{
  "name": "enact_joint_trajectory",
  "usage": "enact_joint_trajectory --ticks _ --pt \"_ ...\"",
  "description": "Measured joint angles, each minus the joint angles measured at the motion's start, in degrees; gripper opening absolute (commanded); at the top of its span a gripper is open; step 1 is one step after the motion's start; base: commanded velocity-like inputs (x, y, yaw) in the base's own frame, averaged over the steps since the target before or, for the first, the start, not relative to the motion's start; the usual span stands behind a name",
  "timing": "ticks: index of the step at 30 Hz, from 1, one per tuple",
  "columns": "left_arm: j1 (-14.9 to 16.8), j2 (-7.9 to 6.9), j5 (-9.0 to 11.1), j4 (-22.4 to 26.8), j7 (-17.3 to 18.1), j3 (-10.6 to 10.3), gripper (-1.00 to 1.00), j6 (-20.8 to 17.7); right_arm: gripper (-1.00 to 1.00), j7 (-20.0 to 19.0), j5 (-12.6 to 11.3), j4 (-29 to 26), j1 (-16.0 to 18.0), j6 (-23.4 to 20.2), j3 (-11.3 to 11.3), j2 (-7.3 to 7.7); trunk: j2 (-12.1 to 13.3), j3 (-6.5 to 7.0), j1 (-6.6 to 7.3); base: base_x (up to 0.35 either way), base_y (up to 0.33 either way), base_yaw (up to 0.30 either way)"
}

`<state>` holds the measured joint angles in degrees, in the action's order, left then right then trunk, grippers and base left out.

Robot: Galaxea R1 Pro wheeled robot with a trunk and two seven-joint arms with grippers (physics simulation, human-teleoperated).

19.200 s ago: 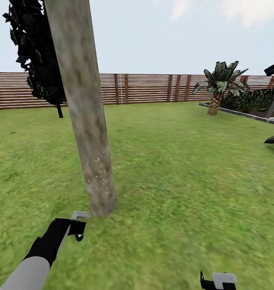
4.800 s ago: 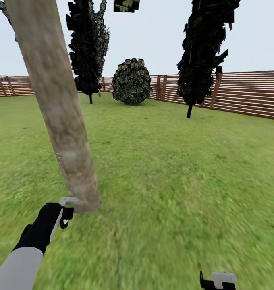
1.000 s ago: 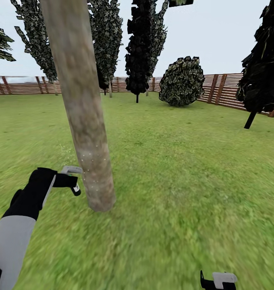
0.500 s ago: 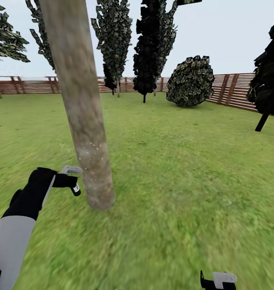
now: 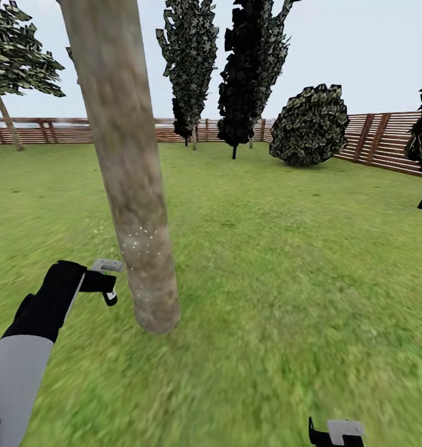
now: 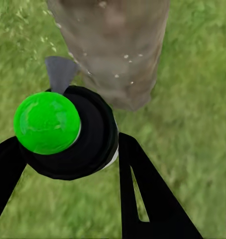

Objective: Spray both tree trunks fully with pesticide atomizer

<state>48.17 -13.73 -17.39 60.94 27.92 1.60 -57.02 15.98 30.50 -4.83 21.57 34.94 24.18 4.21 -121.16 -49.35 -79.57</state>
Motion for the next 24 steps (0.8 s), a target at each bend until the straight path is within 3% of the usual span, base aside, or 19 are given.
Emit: enact_joint_trajectory --ticks 1,3,10,20,24 --pt "-0.08 0.09 -1.74 0.0 -0.01 -0.02 -1.0 0.04 1.0 0.01 0.0 0.0 0.0 0.0 0.0 0.0 0.0 0.0 -0.01 0.1 -0.195 0.172" --pt "-0.2 0.1 -2.7 0.01 0.05 0.12 -1.0 0.01 1.0 0.02 0.0 0.0 0.01 0.01 -0.01 0.0 0.0 0.0 -0.04 -0.079 -0.223 0.236" --pt "-0.25 0.53 -2.46 -0.05 0.18 0.22 -1.0 -0.02 1.0 0.03 0.0 0.0 0.01 0.01 -0.01 0.0 0.0 0.0 -0.04 -0.097 -0.262 0.274" --pt "-0.27 1.83 -2.51 -0.33 0.18 0.29 -1.0 0.0 1.0 0.03 -0.04 0.0 0.01 0.01 -0.01 0.0 0.0 0.0 -0.03 0.05 -0.279 0.277" --pt "-0.32 1.85 -2.52 -0.52 0.18 0.31 -1.0 0.01 1.0 0.03 -0.06 0.0 0.0 0.01 -0.01 0.0 0.0 0.0 -0.03 0.007 -0.277 0.09"
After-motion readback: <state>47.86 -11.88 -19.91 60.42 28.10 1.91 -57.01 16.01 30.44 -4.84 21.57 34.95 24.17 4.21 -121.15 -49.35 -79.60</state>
